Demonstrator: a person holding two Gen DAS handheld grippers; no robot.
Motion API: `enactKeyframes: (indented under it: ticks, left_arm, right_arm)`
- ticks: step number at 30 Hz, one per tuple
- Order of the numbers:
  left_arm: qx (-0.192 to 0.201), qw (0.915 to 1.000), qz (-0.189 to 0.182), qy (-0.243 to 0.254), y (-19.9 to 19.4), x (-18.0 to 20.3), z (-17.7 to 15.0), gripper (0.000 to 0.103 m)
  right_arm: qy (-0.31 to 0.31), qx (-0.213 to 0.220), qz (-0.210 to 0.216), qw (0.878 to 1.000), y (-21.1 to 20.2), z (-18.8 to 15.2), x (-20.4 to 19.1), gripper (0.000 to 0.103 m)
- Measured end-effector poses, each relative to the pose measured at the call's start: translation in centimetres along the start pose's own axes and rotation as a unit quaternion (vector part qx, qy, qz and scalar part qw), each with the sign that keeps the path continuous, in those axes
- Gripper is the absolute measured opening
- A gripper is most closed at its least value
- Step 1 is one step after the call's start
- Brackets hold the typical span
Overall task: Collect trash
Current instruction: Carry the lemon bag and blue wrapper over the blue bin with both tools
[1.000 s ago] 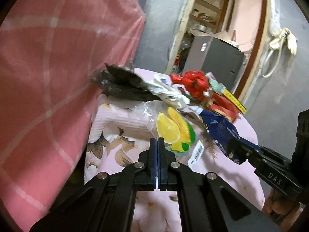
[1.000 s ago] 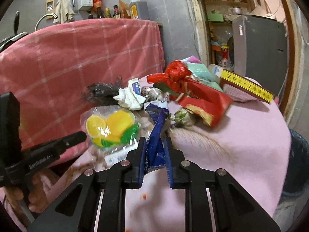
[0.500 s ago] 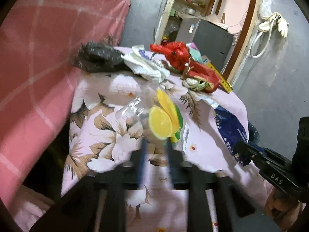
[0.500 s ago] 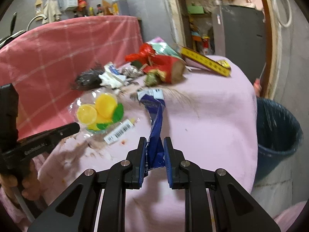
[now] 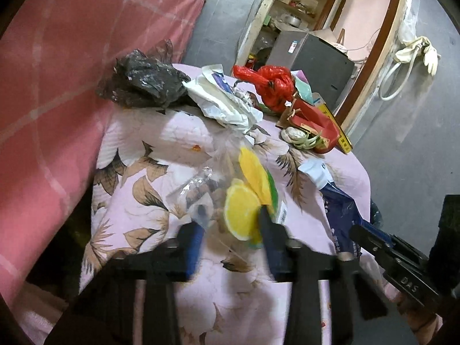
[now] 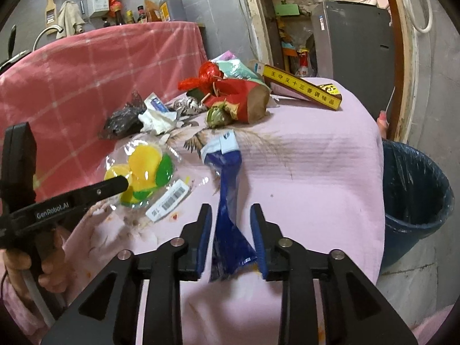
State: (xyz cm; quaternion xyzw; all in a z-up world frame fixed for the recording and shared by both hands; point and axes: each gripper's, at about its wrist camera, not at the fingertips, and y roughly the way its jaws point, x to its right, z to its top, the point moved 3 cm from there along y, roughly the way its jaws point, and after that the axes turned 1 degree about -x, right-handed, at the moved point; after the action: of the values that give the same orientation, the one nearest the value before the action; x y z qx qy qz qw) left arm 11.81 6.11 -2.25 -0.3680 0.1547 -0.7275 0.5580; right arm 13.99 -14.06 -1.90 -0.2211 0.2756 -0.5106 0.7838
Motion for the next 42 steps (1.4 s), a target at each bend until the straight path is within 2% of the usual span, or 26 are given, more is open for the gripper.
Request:
enactKeyframes:
  ticks: [2, 3, 4, 5, 6, 11, 16, 21, 27, 31, 34, 37, 42]
  left_arm:
    - [0.002, 1.0000, -0.006, -0.003, 0.0, 0.1, 0.1, 0.016]
    - [0.002, 1.0000, -0.008, -0.001, -0.1, 0.3, 0.1, 0.005]
    - [0.001, 1.0000, -0.007, 0.003, -0.1, 0.6, 0.1, 0.001]
    - [0.001, 1.0000, -0.005, 0.008, -0.3, 0.9, 0.1, 0.000]
    - [0.004, 0.9999, -0.002, 0.015, -0.5, 1.2, 0.0, 0.000]
    - [0.037, 0.9965, 0.031, 0.068, -2.0, 3.5, -0.8, 0.000]
    - [0.083, 0.9885, 0.050, 0.116, -3.2, 6.3, -1.2, 0.000]
    - [0.133, 0.9780, 0.061, 0.149, -3.3, 9.3, -0.8, 0.000]
    - [0.173, 0.9721, 0.028, 0.156, -1.5, 13.5, 1.1, 0.000]
    - [0.205, 0.9676, 0.001, 0.147, 0.1, 17.0, 2.5, 0.000]
    - [0.220, 0.9622, -0.016, 0.160, 1.7, 20.1, 3.2, 0.000]
    - [0.229, 0.9585, -0.037, 0.166, 3.4, 23.0, 3.9, 0.000]
    - [0.217, 0.9616, -0.074, 0.151, 7.1, 26.5, 5.1, 0.000]
  right_arm:
    - [0.004, -0.009, 0.003, 1.000, 0.6, 0.1, 0.1, 0.028]
    - [0.009, -0.017, 0.005, 1.000, 1.0, 0.1, 0.1, 0.028]
    - [0.009, -0.021, 0.003, 1.000, 1.1, 0.1, 0.1, 0.028]
    - [0.008, -0.025, 0.002, 1.000, 1.2, 0.1, 0.0, 0.017]
    - [0.010, -0.023, 0.004, 1.000, 1.1, 0.0, 0.0, 0.013]
    - [0.007, -0.007, 0.012, 1.000, -0.1, -0.7, 0.0, 0.010]
    - [0.013, 0.053, 0.004, 0.998, -3.3, -0.9, 1.0, 0.010]
    - [0.028, 0.134, -0.019, 0.990, -7.2, -0.1, 2.7, 0.010]
    - [0.028, 0.206, -0.067, 0.976, -11.1, 1.7, 5.6, 0.010]
    - [0.022, 0.233, -0.101, 0.967, -12.8, 3.2, 8.3, 0.010]
    - [0.015, 0.251, -0.132, 0.959, -13.7, 4.3, 10.7, 0.010]
    - [0.022, 0.263, -0.154, 0.952, -14.1, 5.2, 13.4, 0.010]
    - [0.038, 0.269, -0.179, 0.946, -13.5, 6.0, 18.7, 0.010]
